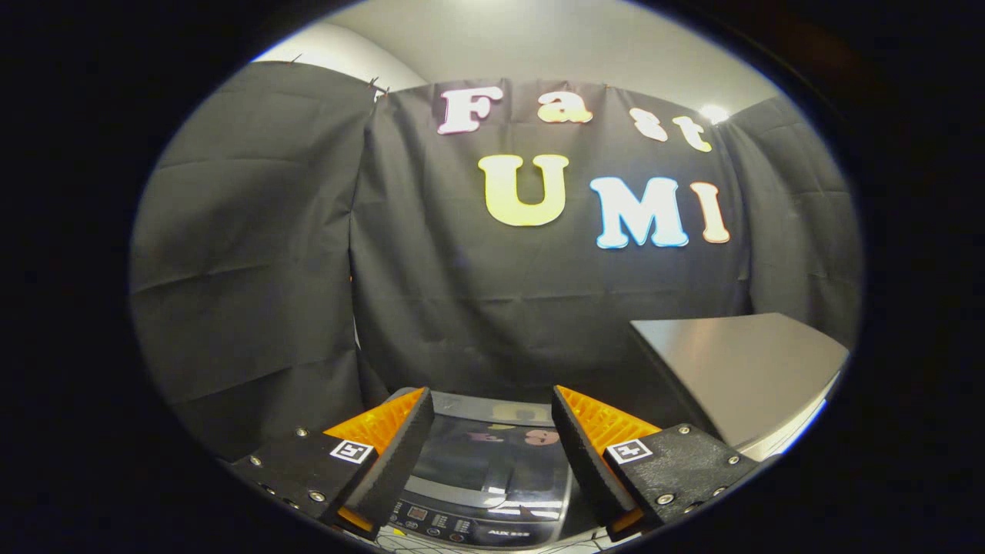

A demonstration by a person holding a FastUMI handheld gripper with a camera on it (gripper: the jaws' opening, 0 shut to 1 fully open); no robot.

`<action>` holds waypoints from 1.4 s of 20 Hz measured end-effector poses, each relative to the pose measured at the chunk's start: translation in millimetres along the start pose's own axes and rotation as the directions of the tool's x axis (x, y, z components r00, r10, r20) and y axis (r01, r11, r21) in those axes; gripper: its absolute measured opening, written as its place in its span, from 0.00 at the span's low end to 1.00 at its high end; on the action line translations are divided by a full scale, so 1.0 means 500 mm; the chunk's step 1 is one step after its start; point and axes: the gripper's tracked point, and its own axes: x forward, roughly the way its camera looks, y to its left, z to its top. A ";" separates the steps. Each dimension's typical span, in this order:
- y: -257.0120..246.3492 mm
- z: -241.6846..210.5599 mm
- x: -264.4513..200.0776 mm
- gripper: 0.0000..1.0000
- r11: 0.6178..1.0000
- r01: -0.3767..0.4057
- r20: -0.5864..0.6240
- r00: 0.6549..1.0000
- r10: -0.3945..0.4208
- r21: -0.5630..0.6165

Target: Put the clothes into the washing machine and then close the washing machine lid.

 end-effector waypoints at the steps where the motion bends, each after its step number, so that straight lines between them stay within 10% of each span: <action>1: -0.025 0.015 -0.023 0.94 1.000 0.001 0.015 1.000 -0.001 0.005; 13: -0.346 0.050 -0.285 0.94 0.990 0.133 0.108 0.985 -0.136 0.035; 28: -0.495 0.063 -0.435 0.94 0.979 0.192 0.157 0.967 -0.201 0.070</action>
